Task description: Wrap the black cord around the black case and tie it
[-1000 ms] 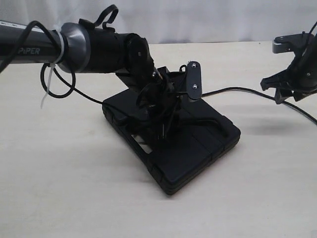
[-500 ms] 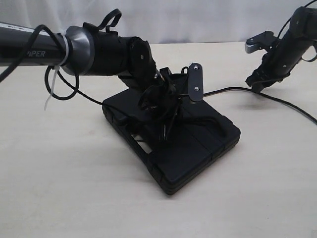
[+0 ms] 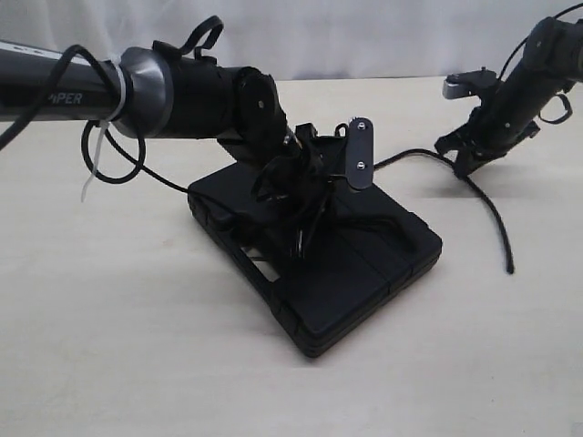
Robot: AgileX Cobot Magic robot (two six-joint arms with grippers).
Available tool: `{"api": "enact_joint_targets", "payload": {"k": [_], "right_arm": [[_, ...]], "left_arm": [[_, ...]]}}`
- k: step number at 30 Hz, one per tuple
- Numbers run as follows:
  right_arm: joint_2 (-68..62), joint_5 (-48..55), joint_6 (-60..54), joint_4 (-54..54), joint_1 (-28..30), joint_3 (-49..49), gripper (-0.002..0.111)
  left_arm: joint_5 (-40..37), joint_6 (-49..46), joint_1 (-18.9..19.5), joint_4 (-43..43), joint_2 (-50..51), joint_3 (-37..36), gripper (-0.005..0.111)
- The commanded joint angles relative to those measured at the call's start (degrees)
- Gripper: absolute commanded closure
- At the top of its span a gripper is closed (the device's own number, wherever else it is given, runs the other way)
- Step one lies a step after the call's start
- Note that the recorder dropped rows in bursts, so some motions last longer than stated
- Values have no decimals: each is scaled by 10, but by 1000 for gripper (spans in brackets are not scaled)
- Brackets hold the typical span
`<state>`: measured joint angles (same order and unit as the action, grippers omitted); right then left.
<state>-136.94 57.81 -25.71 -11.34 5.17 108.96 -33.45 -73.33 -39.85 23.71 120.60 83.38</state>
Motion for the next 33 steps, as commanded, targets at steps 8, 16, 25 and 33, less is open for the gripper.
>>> {"api": "enact_joint_targets", "payload": {"k": [8,16,25,33], "right_arm": [[9,82,12,-225,1,108,104],[24,98,55,-242,-30,131,104],[34,109,71,-236,-80,131,104],[36,122,79,-238,-84,131,104]], "left_arm": [[-37,-19,1,16,-48,-3,107],[-35,-21,1,48,-48,-3,107],[14,-6,1,55,-41,-3,107],[11,28,0,55,-41,-3,107]]}}
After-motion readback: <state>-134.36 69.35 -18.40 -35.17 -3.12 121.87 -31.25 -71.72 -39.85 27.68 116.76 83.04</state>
